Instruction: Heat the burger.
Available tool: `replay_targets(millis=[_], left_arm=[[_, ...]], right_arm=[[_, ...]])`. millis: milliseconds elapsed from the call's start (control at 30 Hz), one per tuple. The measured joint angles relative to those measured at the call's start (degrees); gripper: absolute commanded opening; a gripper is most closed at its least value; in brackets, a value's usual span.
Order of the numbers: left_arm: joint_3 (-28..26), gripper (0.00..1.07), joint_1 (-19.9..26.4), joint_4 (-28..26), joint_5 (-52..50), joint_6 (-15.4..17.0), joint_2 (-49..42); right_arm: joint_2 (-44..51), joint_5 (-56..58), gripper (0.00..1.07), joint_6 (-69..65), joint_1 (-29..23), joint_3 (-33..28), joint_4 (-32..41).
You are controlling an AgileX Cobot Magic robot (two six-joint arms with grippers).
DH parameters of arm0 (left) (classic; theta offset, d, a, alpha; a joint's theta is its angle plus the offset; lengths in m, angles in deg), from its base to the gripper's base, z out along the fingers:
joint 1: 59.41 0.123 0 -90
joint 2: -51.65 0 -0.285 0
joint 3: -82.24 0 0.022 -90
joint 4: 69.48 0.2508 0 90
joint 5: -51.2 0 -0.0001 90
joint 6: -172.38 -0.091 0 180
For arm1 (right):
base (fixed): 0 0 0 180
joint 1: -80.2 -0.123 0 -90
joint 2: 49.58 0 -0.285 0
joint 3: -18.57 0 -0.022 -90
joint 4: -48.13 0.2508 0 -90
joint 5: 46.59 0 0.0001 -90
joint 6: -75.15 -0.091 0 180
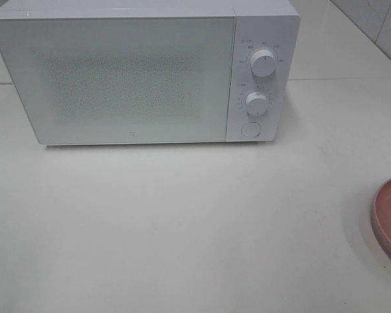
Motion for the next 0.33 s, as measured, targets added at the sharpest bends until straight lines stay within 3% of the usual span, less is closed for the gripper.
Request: replay_targets(millis=[333], left_arm=[[0.0,1.0,0.0,0.0,0.0,0.0,0.0]], right_arm=[[0.0,0.0,0.76,0.0,0.0,0.0,0.0]])
